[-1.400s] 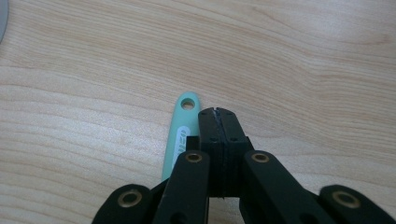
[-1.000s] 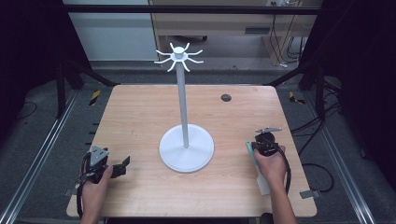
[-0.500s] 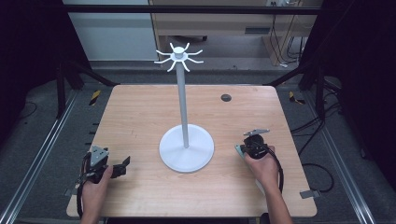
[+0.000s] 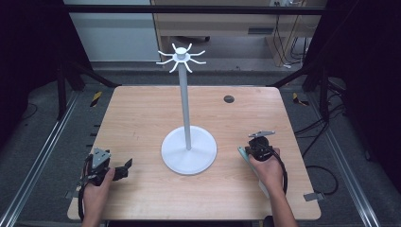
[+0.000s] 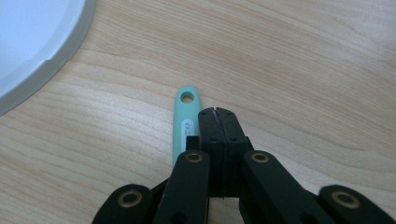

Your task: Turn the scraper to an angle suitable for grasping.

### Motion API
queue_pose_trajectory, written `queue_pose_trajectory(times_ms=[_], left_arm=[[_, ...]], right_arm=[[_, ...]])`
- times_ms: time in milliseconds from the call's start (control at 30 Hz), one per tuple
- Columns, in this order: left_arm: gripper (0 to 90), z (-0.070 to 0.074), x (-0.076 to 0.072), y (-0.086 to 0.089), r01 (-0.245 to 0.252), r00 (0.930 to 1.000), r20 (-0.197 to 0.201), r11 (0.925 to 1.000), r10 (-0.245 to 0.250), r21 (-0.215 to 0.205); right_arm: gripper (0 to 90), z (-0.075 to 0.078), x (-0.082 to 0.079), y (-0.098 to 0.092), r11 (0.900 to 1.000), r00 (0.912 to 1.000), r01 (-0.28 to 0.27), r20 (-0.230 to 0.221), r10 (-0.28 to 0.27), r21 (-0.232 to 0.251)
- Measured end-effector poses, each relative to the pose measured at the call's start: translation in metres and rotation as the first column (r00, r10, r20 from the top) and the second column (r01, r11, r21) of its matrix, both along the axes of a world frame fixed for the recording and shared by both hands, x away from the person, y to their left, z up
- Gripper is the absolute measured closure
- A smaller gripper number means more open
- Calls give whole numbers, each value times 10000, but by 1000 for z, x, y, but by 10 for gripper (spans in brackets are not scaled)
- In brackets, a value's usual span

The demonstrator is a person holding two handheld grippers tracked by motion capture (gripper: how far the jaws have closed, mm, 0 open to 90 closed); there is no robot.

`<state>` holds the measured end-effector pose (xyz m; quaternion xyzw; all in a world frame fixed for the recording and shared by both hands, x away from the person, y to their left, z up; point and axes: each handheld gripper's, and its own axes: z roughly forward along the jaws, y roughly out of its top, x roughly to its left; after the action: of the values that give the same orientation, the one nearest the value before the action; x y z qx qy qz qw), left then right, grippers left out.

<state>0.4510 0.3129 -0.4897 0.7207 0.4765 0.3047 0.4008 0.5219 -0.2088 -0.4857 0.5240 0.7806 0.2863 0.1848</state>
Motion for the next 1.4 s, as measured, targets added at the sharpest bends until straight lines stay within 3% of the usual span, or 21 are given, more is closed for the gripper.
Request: queue_pose_trajectory(times_ms=[400, 767, 1100, 1400], left_arm=[[38, -1, 0, -1, 31, 10000, -20, 10000, -31, 25], [38, -1, 0, -1, 47, 10000, -43, 10000, -47, 53], [38, -1, 1, 0, 13, 10000, -27, 10000, -13, 42], [38, -1, 0, 0, -7, 10000, -47, 10000, 7, 31]], right_arm=[[900, 0, -4, 1, 9985, 9991, -366, -175, 373, 403], [900, 4, -19, 20, 9879, 9885, -1415, -445, 1444, 629], [895, 17, -16, 28, 9841, 9840, -1760, -333, 1752, -250], [768, 26, -10, 35, 9766, 9752, -2029, -1045, 1949, -717]])
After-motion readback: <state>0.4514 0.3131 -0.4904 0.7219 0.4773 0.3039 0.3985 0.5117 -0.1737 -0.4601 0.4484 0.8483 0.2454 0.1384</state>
